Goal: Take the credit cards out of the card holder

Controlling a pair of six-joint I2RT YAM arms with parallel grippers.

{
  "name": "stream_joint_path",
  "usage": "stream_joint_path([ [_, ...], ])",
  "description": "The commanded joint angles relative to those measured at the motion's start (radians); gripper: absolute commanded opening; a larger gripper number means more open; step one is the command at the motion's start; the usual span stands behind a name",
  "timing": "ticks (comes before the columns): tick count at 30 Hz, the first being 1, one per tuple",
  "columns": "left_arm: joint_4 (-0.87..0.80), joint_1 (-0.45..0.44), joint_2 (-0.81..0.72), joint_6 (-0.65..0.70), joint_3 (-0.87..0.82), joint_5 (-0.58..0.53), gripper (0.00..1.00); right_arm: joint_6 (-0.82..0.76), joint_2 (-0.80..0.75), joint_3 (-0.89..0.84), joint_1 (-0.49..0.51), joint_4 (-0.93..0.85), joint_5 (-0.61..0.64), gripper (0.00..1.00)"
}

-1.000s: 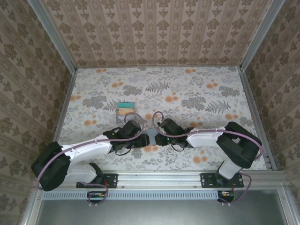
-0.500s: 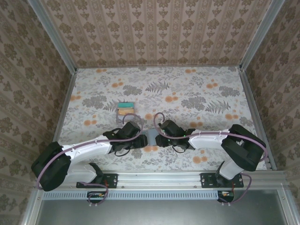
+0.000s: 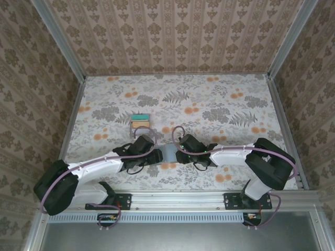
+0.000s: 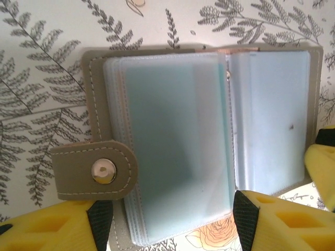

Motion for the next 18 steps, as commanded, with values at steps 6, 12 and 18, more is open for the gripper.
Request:
stream_joint_path([
  [6,0.049,0.03,-0.016,0.006,-0.023,0.021,0.64,0.018,0.048,-0.004,-0.006,0.028,-0.031,0.32],
  [12,0.061,0.032,-0.033,0.014,-0.027,0.008,0.64,0.023,0.052,-0.007,-0.005,0.031,-0.036,0.32],
  [18,0.07,0.042,-0.025,0.022,-0.021,0.012,0.64,0.025,0.057,-0.007,-0.003,0.033,-0.041,0.32],
])
